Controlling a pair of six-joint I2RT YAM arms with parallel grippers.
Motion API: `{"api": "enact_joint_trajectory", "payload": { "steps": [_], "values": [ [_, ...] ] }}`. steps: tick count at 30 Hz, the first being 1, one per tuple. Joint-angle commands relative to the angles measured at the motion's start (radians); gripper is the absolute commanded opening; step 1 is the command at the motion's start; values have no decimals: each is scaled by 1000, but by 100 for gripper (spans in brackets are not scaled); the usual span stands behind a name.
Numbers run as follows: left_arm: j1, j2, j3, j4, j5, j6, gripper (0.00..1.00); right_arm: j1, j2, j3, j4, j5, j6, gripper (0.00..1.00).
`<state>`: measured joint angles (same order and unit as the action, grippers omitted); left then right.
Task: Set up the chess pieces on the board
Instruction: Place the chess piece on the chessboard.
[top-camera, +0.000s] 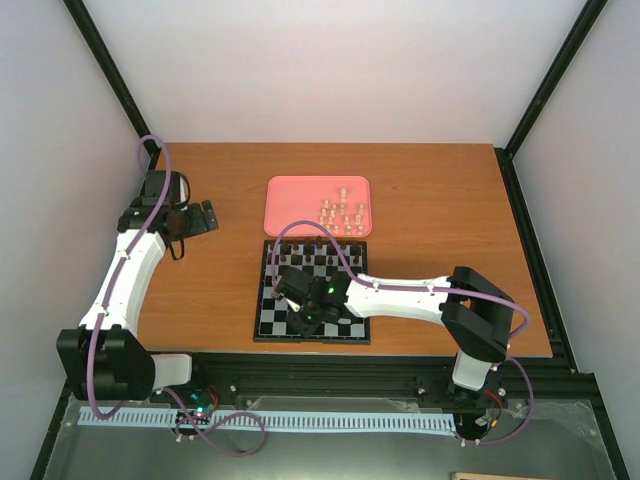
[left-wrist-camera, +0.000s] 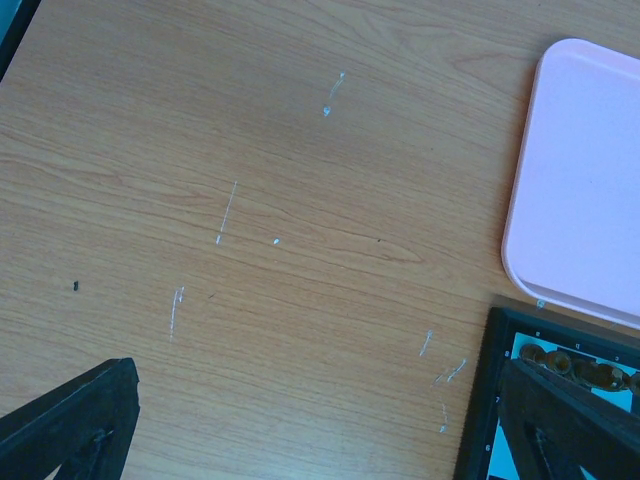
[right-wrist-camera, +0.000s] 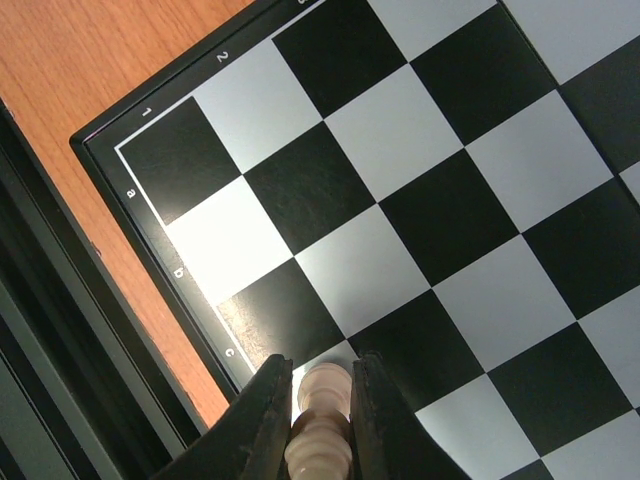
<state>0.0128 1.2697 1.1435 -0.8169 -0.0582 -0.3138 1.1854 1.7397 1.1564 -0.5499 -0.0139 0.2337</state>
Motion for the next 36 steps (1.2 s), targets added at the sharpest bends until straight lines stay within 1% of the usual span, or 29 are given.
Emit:
{"api": "enact_joint_trajectory", "payload": {
  "steps": [1, 8, 15, 21, 24, 28, 32, 36],
  "values": [
    [-5, -9, -1, 16, 1, 18, 100, 9, 14, -9, 0, 14, 17, 7],
    [-5, 0, 3, 21, 6, 18, 100, 8, 17, -16, 3, 11, 17, 8],
    [-7, 0, -1, 21, 7, 21, 100, 10, 12, -21, 2, 14, 21, 13],
    [-7, 2, -1, 22, 10, 21, 100, 10, -2, -25, 1, 10, 18, 35],
    [-7, 2, 2, 22, 10, 22, 100, 11, -9, -26, -10, 7, 15, 40],
    [-6, 3, 5, 23, 11, 20, 100, 11, -31, -26, -33, 18, 17, 43],
    [-6, 2, 14, 17, 13, 18, 100, 11, -85, 1, -70, 43, 11, 52],
    [-6, -5, 25, 3, 5, 22, 100, 11, -135, 90, -161, 76, 5, 67]
  ]
}}
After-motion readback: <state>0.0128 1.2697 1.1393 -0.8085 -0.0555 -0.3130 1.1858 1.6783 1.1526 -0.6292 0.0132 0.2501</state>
